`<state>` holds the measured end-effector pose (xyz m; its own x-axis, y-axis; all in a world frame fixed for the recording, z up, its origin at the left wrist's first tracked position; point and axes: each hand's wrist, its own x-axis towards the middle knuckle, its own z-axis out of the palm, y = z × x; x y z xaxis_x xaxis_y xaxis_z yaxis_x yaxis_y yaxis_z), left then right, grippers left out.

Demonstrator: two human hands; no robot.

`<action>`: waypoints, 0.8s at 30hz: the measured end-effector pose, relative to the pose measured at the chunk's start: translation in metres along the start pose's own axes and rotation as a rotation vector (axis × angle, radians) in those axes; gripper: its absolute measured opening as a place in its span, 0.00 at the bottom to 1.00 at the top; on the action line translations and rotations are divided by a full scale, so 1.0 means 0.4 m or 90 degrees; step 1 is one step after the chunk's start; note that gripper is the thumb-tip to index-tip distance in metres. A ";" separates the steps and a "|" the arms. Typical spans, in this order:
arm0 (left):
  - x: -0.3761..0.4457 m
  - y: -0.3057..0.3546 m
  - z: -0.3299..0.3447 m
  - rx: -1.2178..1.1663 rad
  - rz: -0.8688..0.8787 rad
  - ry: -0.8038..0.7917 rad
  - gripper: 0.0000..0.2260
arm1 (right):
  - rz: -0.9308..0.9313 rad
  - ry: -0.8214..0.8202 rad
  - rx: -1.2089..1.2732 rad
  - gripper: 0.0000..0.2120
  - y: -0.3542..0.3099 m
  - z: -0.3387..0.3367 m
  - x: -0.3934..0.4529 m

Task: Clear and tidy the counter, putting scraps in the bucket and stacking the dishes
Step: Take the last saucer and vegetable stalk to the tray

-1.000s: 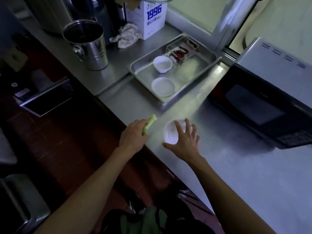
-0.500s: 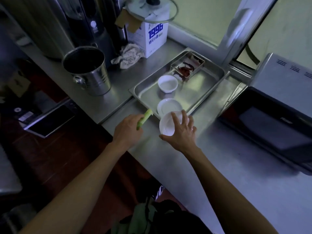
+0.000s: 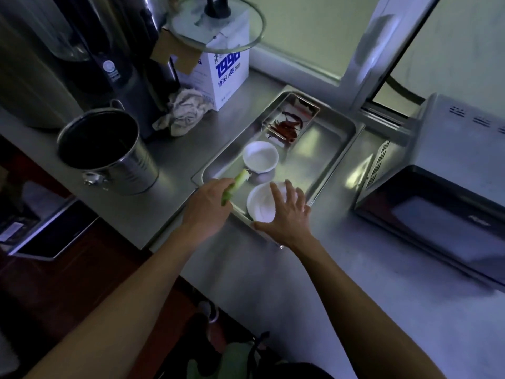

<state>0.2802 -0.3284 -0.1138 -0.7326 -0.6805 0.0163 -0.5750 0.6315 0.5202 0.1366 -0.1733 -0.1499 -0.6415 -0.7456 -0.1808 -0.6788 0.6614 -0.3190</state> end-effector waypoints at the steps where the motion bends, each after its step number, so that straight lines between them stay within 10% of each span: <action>1: 0.023 -0.007 0.003 -0.003 0.006 -0.010 0.21 | 0.006 -0.005 0.000 0.54 -0.005 0.007 0.016; 24: 0.326 -0.103 0.041 -0.026 0.225 -0.224 0.22 | 0.305 -0.120 0.055 0.55 -0.075 0.168 0.173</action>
<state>0.2024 -0.4371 -0.1471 -0.9624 -0.2572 -0.0874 -0.2602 0.7806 0.5683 0.1367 -0.2504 -0.2155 -0.7919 -0.3680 -0.4874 -0.2878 0.9288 -0.2337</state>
